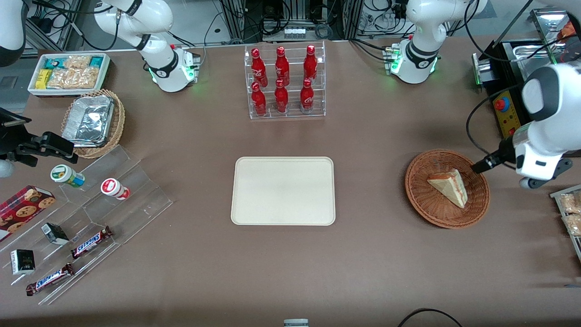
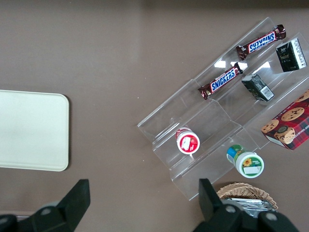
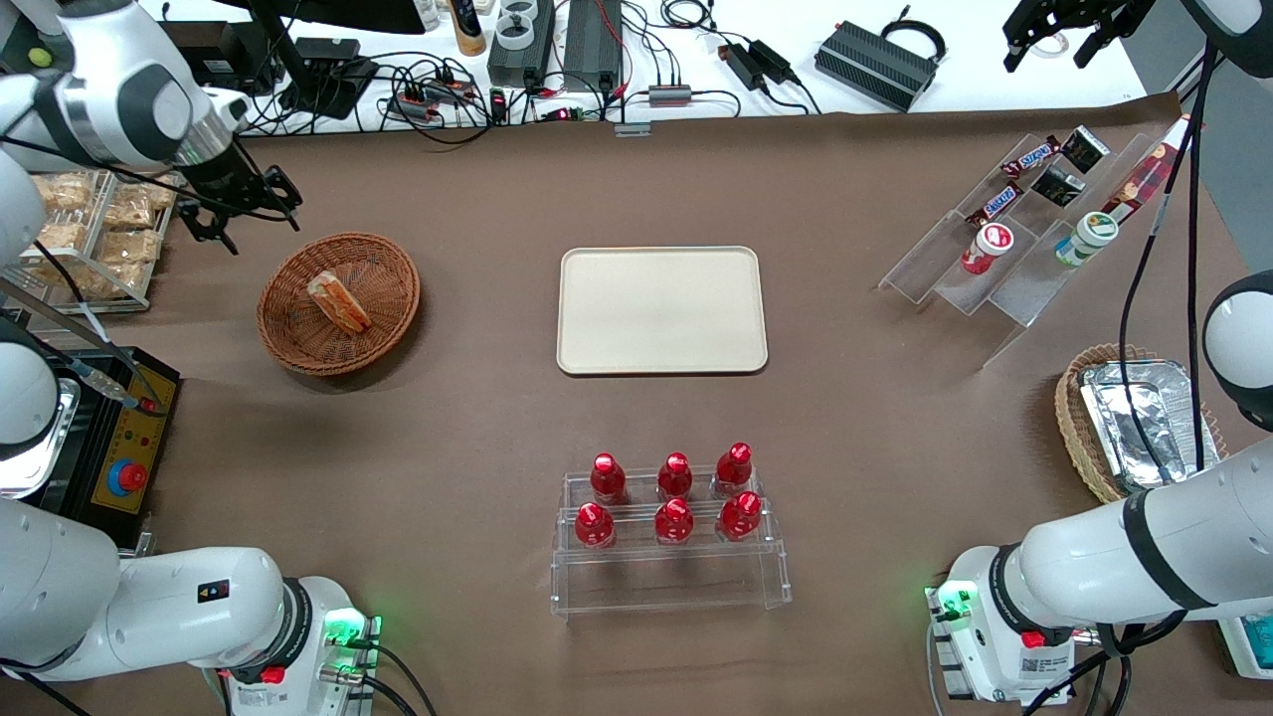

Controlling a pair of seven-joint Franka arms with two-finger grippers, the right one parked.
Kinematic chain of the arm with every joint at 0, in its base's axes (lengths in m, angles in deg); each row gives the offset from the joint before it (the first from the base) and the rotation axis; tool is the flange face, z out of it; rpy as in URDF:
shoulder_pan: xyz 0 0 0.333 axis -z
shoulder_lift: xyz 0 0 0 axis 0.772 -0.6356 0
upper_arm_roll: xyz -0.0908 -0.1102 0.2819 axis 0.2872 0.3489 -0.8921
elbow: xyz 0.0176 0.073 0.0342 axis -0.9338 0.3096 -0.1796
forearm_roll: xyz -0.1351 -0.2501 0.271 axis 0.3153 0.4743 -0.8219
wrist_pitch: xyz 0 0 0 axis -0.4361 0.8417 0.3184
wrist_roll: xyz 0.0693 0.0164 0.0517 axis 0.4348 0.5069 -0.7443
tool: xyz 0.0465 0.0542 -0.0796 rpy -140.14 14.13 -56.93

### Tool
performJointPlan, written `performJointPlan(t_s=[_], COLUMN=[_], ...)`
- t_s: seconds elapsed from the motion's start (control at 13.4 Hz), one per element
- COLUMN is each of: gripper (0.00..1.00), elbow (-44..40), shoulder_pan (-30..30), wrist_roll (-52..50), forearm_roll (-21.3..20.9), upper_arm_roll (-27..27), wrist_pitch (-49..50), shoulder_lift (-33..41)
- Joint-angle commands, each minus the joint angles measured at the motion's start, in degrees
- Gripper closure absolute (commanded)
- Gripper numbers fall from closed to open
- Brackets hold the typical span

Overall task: Place sandwich from basket to tray
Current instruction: 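Lower the open left gripper onto the wrapped sandwich in the basket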

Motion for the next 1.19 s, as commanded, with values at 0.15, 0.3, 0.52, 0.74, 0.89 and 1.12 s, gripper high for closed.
performJointPlan(t_s=[0.15,0.3,0.52,0.74,0.89,1.12], gripper=[0.0,0.0,0.0,0.0,0.0,0.09], elbow=[5.4,5.6,9.9,11.4,11.3,11.3], shoulder_pan=[0.3,1.0,0.7,1.0,1.0,1.8], wrist_roll=[-10.2,-13.6,-13.7,-13.7,-13.7,-13.7], forearm_roll=[0.1,-0.4,-0.4,-0.4,-0.4,-0.5], upper_arm_roll=[0.6,0.6,0.6,0.6,0.6,0.6], wrist_pitch=[-12.1,-15.4,-22.0,-25.6,-25.7,-26.4], shoulder_lift=[-3.1,-6.3,-7.0,-9.7,-11.0,-11.8])
